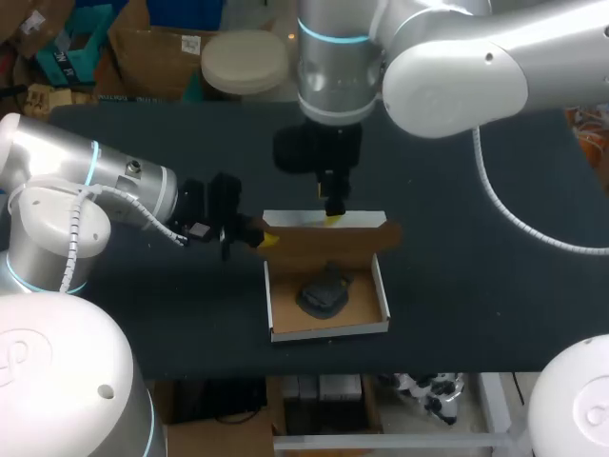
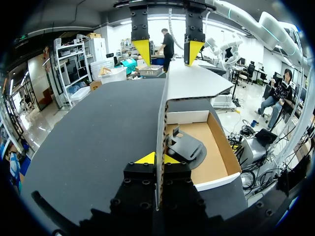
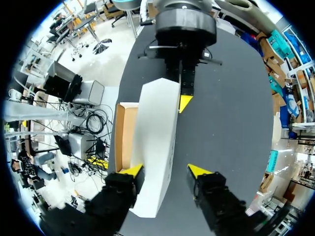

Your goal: Assemble the packaging by folding the flat box into shape, placing the metal phone stand inside, and closing the box properly

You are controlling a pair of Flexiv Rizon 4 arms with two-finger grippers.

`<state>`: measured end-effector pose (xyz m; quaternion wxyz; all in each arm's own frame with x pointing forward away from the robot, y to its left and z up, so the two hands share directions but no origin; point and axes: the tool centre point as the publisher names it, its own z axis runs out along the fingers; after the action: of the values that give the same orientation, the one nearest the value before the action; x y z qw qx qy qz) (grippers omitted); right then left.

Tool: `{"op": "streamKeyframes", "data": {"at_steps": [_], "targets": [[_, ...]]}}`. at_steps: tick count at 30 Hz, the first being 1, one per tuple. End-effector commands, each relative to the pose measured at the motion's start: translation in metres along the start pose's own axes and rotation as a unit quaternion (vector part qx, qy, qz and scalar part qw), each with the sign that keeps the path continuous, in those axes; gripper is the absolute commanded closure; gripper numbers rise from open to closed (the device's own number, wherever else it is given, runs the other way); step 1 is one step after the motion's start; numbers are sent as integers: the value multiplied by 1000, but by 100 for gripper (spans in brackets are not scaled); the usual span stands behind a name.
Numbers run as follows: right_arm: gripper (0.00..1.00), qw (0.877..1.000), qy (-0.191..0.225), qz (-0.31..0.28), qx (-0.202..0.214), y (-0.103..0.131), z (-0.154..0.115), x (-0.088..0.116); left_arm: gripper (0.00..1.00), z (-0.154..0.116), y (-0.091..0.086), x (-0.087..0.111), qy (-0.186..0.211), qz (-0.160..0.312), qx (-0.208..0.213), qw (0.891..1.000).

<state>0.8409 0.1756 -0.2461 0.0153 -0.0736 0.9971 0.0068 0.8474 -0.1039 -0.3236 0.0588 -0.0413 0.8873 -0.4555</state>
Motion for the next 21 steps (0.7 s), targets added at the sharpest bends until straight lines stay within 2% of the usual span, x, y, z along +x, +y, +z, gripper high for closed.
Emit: {"op": "streamKeyframes", "data": {"at_steps": [1,21], "targets": [[42,1000,0,0,7,6,4,-1,100,-1,-1,-1,1,0,0,1000],[45,1000,18,4,-15,8,17,-10,100,-1,-1,-1,1,0,0,1000]]}}
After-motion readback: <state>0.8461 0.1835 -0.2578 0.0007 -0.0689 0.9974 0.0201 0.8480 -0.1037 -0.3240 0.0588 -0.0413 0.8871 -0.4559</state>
